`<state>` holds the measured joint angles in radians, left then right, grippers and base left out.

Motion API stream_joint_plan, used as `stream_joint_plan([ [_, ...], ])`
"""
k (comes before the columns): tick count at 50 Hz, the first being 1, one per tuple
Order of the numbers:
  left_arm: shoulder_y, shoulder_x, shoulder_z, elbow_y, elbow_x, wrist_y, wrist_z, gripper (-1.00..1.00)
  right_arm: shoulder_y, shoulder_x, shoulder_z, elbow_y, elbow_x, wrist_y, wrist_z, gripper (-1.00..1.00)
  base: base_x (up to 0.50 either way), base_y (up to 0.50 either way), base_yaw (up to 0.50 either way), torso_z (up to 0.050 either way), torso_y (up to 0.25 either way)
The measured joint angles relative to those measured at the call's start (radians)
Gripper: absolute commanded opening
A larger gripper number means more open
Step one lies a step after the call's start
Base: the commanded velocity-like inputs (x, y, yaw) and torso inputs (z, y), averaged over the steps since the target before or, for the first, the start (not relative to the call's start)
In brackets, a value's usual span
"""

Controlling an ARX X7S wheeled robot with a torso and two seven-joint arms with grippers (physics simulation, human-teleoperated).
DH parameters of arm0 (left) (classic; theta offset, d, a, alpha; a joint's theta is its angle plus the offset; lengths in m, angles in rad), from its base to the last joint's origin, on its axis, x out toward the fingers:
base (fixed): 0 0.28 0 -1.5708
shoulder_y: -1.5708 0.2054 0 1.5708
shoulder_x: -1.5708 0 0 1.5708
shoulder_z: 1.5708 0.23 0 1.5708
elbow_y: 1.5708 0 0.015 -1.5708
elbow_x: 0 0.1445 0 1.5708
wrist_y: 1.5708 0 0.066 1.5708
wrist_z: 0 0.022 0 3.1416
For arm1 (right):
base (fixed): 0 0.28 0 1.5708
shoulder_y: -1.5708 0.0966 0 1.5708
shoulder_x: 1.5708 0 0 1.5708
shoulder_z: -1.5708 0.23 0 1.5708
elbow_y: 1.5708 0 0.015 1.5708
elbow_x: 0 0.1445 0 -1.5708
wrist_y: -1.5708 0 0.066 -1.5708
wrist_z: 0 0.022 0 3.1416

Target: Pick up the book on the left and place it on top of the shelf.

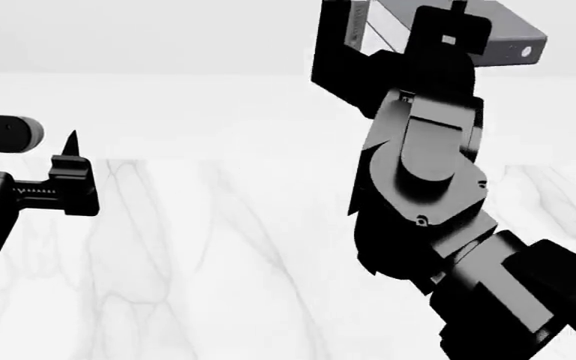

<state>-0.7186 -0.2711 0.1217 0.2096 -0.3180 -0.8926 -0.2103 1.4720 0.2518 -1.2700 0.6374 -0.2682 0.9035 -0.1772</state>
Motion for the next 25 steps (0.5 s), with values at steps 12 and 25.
stream_joint_plan([
  [12,-0.001,-0.001,0.004,-0.006,-0.002,0.005,-0.003,1.00,0.100,-0.059,0.043,0.364,0.025,-0.067,0.061,-1.00,0.00,0.00,0.00,0.000,0.002],
  [25,0.001,0.000,0.010,-0.019,-0.004,0.016,-0.004,1.00,0.188,-0.051,0.011,0.594,0.065,0.004,0.089,-1.00,0.00,0.00,0.00,0.000,0.002],
])
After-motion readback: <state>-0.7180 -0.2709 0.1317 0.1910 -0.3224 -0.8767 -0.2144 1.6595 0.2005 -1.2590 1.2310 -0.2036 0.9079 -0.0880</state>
